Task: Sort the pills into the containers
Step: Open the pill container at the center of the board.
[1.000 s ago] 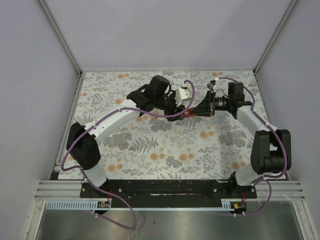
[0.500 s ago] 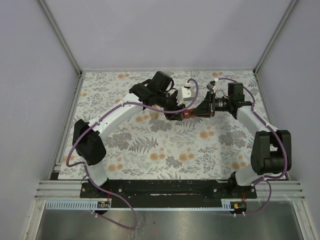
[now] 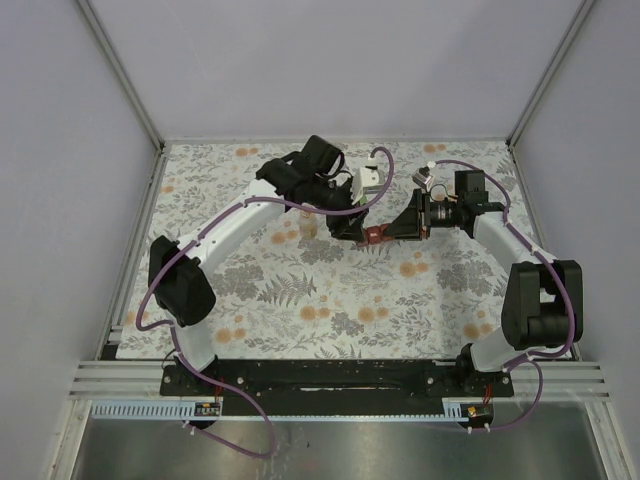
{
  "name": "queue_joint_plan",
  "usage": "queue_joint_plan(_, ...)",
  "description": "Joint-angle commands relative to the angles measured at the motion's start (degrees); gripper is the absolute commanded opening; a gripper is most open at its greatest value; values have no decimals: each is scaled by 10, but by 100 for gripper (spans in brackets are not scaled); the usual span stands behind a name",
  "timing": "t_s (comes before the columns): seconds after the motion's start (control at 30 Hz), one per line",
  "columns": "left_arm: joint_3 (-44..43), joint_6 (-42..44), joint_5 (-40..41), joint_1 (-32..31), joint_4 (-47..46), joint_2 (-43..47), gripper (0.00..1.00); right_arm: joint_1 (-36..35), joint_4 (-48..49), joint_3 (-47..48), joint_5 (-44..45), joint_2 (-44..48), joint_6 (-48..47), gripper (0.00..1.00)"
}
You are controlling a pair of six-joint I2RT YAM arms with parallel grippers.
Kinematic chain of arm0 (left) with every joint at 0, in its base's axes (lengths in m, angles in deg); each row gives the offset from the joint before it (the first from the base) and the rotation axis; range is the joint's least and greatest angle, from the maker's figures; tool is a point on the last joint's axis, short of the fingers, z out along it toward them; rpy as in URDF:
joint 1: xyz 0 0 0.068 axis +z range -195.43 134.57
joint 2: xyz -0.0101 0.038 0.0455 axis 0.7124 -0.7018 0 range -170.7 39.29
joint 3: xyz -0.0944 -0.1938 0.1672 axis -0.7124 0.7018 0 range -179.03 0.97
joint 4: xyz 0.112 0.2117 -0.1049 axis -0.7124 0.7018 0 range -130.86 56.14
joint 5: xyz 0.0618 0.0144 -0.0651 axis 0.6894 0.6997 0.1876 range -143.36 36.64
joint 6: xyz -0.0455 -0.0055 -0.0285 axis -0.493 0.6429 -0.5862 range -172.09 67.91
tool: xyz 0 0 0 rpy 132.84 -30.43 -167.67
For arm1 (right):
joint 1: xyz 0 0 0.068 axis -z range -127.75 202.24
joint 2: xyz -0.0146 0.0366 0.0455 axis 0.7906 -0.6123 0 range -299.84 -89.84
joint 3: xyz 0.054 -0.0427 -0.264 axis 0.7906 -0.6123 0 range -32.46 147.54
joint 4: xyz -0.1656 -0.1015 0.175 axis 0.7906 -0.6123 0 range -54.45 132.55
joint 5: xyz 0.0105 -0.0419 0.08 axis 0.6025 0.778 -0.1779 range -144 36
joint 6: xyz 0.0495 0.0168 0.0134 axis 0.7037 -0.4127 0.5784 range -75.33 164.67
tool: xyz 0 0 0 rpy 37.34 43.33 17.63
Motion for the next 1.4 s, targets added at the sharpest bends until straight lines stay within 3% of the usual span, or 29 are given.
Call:
queue_joint_plan(0.0, -30, -9, -21, 3, -4, -4, 57, 2, -6, 18, -4, 20, -21, 0)
queue_joint_plan(0.2, -28, -8, -11, 3, -4, -2, 59, 2, -5, 18, -8, 24, -22, 0)
queue_joint_plan(0.3, -26, -12, -18, 3, -4, 7, 68, 2, -5, 18, -6, 23, -22, 0)
queue_joint_plan(0.5, 20, -26, 13, -11, -36, 48, 96, 2, -5, 18, -4, 19, -22, 0)
queue_joint_plan(0.73, 79, -30, 135, -37, -103, 73, 97, 2, -6, 17, -4, 20, -21, 0)
queue_joint_plan(0.93, 81, -25, 173, -42, -118, 68, 86, 2, -6, 16, -3, 20, -21, 0)
queue_joint_plan(1.37, 59, -16, 159, -42, -93, 57, 38, 2, -4, 14, -5, 23, -22, 0)
